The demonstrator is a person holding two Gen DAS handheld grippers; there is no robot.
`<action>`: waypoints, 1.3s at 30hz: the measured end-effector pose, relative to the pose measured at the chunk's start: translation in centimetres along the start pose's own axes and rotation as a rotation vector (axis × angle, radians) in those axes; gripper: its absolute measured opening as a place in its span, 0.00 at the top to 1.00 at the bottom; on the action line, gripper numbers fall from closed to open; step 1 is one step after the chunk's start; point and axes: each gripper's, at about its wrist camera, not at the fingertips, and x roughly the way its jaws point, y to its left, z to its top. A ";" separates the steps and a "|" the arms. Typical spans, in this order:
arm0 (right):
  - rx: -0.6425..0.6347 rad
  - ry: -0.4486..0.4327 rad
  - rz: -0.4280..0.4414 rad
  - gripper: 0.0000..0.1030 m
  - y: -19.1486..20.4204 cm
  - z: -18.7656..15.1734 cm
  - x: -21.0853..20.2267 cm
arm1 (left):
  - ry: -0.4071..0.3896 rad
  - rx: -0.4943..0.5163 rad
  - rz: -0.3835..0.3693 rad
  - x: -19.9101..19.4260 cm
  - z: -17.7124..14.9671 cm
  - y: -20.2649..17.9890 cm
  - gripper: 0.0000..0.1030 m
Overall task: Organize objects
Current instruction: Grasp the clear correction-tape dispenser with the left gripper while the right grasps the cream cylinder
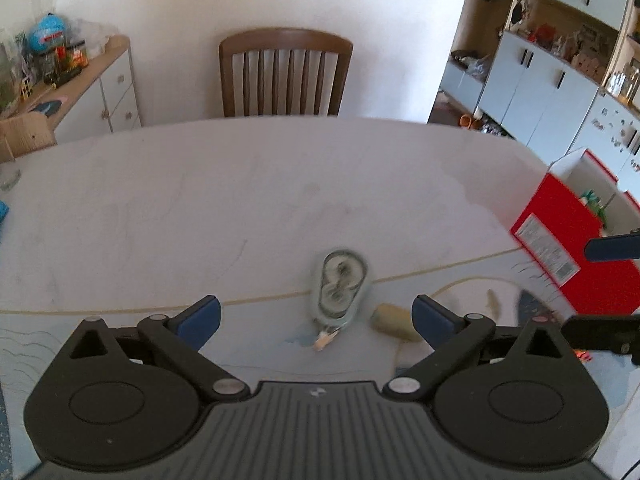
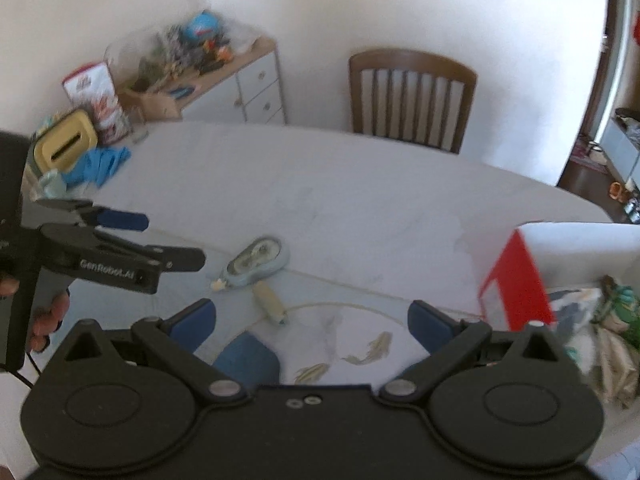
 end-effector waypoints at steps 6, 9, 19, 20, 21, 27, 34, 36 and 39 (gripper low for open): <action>-0.096 0.052 0.008 0.03 1.6 -0.5 3.6 | 0.024 0.009 0.031 3.1 0.0 0.8 0.01; -0.123 0.065 0.023 0.04 2.1 -0.7 5.2 | 0.030 0.016 0.024 4.4 0.2 0.8 0.01; -0.118 0.133 0.052 0.22 2.1 -0.9 10.5 | 0.065 0.028 -0.024 8.1 1.1 -0.4 0.01; -0.114 0.136 0.056 0.23 2.2 -0.9 10.9 | 0.065 0.033 -0.023 8.4 1.1 -0.5 0.01; -0.113 0.138 0.059 0.24 2.1 -1.0 11.2 | 0.063 0.036 -0.019 8.6 1.2 -0.6 0.01; -0.117 0.104 0.068 0.32 2.7 -1.0 11.9 | 0.046 0.061 -0.014 9.4 1.1 -1.0 0.02; -0.146 0.077 0.070 0.51 3.4 -1.1 11.9 | 0.037 0.069 -0.036 9.6 1.1 -1.3 0.29; -0.151 0.072 0.064 0.54 3.5 -1.1 11.8 | 0.035 0.077 -0.044 9.5 1.0 -1.5 0.34; -0.158 0.065 0.055 0.63 3.7 -1.0 11.8 | 0.037 0.091 -0.063 9.5 0.9 -2.0 0.47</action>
